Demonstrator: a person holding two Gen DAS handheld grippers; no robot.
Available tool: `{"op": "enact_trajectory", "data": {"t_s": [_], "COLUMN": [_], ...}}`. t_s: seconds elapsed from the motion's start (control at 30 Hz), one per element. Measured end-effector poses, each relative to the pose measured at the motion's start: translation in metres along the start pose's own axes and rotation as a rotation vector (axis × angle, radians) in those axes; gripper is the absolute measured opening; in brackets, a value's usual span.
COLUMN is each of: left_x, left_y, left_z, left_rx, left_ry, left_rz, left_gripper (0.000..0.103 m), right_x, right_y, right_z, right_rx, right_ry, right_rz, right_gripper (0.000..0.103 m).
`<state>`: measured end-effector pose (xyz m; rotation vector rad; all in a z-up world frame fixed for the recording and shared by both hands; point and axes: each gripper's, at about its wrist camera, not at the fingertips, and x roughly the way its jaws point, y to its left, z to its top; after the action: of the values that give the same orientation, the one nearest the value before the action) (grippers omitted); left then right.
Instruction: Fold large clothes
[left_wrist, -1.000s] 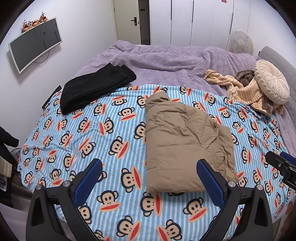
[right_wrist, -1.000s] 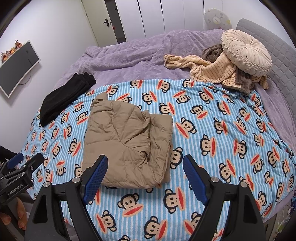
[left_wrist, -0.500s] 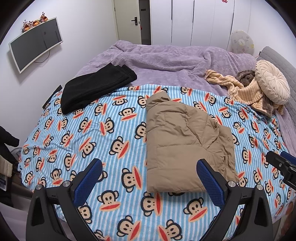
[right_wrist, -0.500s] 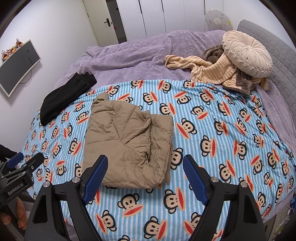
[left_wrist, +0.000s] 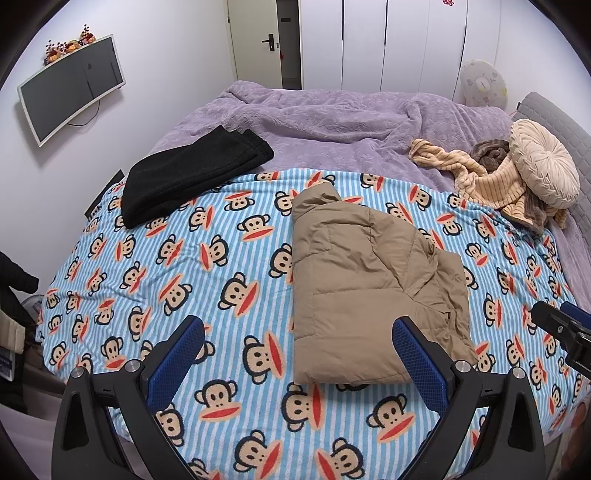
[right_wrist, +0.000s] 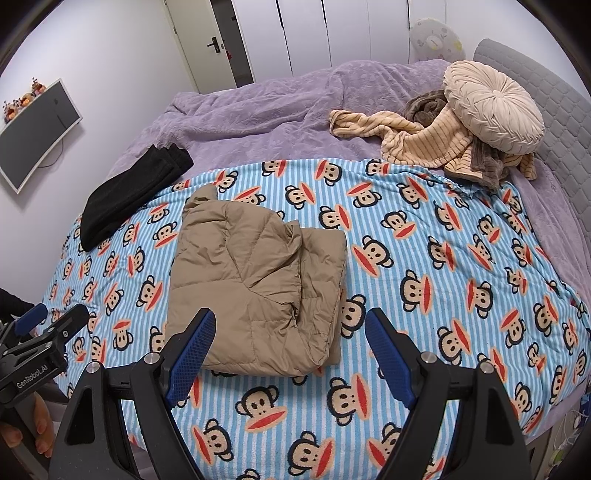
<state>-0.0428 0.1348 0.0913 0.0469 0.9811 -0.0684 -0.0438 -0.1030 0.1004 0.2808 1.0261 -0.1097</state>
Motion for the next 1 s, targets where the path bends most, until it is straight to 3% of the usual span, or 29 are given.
{"op": "enact_trajectory", "data": {"t_s": [1.0], "left_x": [0.0008], "left_y": [0.0068], "left_z": [0.0019], "left_rx": [-0.012], "left_ry": [-0.014], "left_rz": [0.002], "left_gripper": [0.102], "right_x": [-0.0008], "right_y": [0.0036], "right_z": [-0.0025], "right_rx": [0.002], "right_ry": [0.001], "right_rz": [0.0], "right_gripper": [0.085]}}
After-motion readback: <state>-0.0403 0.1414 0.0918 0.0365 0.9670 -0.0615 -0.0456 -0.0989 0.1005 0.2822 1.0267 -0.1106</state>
